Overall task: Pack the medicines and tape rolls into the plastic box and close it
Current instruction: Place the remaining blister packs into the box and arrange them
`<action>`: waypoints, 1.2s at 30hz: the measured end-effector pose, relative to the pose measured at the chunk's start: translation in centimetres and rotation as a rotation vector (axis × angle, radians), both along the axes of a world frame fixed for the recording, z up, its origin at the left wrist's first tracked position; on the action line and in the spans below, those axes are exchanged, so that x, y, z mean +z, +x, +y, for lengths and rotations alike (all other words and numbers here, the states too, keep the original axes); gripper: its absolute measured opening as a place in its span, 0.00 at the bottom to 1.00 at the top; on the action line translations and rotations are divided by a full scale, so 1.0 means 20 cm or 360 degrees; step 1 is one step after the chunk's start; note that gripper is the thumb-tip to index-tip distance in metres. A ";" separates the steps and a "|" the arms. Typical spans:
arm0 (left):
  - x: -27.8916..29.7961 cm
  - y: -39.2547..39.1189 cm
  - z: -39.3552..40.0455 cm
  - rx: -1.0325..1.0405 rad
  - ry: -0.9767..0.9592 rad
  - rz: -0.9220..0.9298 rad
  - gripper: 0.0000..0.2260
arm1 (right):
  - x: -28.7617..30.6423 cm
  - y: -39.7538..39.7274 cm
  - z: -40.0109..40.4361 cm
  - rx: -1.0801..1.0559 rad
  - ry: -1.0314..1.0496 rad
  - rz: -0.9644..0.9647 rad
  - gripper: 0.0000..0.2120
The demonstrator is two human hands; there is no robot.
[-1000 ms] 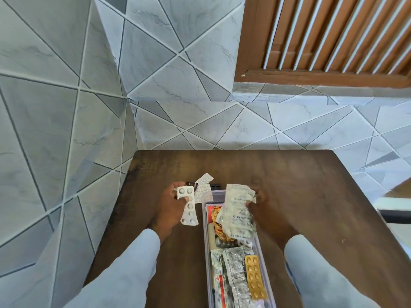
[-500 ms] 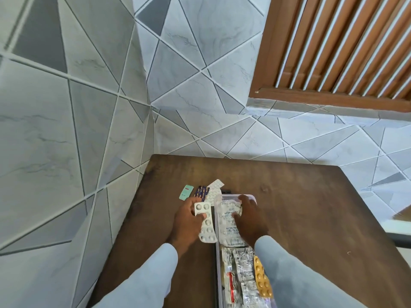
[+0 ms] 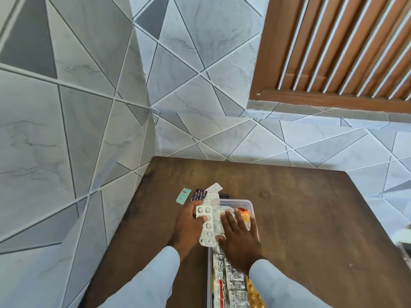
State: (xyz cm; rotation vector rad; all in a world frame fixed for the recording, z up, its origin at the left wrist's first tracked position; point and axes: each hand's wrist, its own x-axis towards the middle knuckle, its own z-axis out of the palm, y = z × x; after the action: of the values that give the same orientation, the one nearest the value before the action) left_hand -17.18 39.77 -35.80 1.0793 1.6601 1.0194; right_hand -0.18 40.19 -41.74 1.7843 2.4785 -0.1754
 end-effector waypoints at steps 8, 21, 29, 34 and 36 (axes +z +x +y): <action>0.00 0.04 0.02 0.0023 0.0011 0.0038 0.14 | 0.01 -0.01 0.05 0.0004 -0.0025 0.0041 0.34; -0.06 0.23 0.03 -0.0254 -0.0031 0.0171 0.17 | 0.13 0.31 -0.04 -0.0578 0.0176 0.0997 0.16; -0.11 0.46 -0.02 -0.0684 0.0083 0.0590 0.19 | 0.04 0.38 -0.22 -0.0472 0.0075 0.0880 0.17; -0.12 0.39 -0.04 -0.0876 0.0357 0.1545 0.19 | 0.06 0.35 -0.28 -0.0494 -0.0167 0.0508 0.22; -0.13 0.38 -0.05 -0.0937 0.0405 0.1674 0.17 | 0.08 0.33 -0.27 -0.0466 -0.0130 0.0397 0.22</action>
State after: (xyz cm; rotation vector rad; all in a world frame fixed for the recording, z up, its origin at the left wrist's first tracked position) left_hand -9.66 38.72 -38.43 2.3609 1.7660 0.2332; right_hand 6.44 34.79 -40.19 2.2012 2.3022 -0.5404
